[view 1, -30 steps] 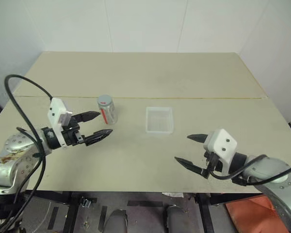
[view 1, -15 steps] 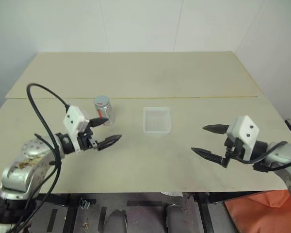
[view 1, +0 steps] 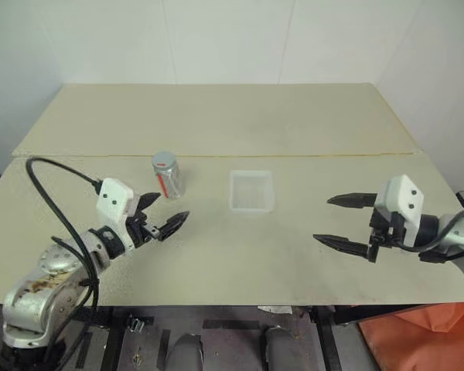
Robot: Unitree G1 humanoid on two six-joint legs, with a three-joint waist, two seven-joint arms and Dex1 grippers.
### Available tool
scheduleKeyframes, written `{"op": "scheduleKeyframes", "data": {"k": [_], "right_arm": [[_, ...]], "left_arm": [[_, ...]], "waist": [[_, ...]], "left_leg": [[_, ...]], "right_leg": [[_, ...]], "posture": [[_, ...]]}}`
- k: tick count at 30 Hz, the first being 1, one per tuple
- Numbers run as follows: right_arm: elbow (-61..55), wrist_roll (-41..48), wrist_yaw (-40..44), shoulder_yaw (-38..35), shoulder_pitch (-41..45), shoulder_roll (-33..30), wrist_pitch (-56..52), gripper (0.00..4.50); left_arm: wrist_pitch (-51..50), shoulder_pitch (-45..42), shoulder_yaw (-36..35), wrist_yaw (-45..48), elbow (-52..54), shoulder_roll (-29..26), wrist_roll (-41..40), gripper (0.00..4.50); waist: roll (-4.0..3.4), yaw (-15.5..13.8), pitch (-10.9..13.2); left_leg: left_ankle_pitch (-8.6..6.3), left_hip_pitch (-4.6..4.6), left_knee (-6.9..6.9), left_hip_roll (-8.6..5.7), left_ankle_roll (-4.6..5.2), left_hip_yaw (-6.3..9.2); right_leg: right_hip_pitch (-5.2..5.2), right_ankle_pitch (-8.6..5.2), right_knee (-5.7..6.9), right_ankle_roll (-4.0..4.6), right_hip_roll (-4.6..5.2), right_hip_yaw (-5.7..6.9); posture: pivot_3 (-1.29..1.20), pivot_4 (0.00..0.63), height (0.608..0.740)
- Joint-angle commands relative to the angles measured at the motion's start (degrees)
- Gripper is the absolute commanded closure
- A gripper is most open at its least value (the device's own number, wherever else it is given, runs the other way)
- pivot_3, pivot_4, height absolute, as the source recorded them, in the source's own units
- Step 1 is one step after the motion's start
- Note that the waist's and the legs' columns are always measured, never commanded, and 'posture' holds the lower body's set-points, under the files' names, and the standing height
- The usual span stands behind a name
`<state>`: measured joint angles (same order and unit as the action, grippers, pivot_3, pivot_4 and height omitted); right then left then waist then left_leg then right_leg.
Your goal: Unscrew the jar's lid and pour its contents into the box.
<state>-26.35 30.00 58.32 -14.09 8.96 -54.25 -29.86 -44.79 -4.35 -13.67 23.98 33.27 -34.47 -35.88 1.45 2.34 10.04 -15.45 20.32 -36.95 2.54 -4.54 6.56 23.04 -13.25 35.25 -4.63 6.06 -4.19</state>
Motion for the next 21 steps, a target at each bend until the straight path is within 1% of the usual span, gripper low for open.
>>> {"op": "scheduleKeyframes", "data": {"k": [1,4,10,15,21], "right_arm": [[0.67,-0.06,0.97,-0.04,3.04,-1.05,2.02,0.02],[1.32,-0.32,1.2,0.64,4.6,-1.05,2.25,0.02],[1.59,-0.53,1.26,1.13,5.83,-0.99,2.46,0.02],[0.47,-0.4,0.77,-0.07,5.25,-1.22,2.28,0.02],[-0.63,0.0,-0.1,-1.33,4.66,-1.27,1.93,0.02]], "left_arm": [[0.49,-1.67,0.67,-5.66,-0.38,3.13,2.95,0.0],[2.81,-4.24,1.15,-6.2,-4.43,4.41,5.24,0.0],[8.24,-10.66,4.84,-5.92,-14.5,6.93,10.79,0.0],[11.36,-13.16,6.74,-6.09,-18.55,9.0,13.97,0.0],[15.41,-17.45,7.45,-7.54,-25.47,12.82,17.18,0.0]], "waist": [[0.0,-0.06,0.0],[0.0,-0.17,0.0],[0.0,-0.52,0.0],[0.0,-0.6,0.0],[0.0,-1.28,0.0]], "left_leg": [[0.01,0.0,0.0,-0.01,-0.02,0.0],[0.02,0.0,0.0,-0.01,-0.03,0.0],[0.03,0.06,0.0,-0.03,-0.06,0.0],[0.04,0.08,0.0,-0.02,-0.07,0.0],[0.06,0.08,-0.02,-0.03,-0.09,0.0]], "right_leg": [[0.0,0.02,-0.01,0.0,0.0,0.0],[-0.01,0.05,0.0,0.01,0.0,0.01],[-0.01,0.08,-0.13,-0.02,0.0,0.01],[0.02,0.08,-0.14,-0.03,0.0,0.0],[0.01,0.09,-0.13,-0.04,0.0,0.01]], "posture": [[0.0,0.15,0.74],[0.0,0.15,0.74],[0.0,0.15,0.74],[0.0,0.15,0.74],[0.0,0.15,0.74]]}}
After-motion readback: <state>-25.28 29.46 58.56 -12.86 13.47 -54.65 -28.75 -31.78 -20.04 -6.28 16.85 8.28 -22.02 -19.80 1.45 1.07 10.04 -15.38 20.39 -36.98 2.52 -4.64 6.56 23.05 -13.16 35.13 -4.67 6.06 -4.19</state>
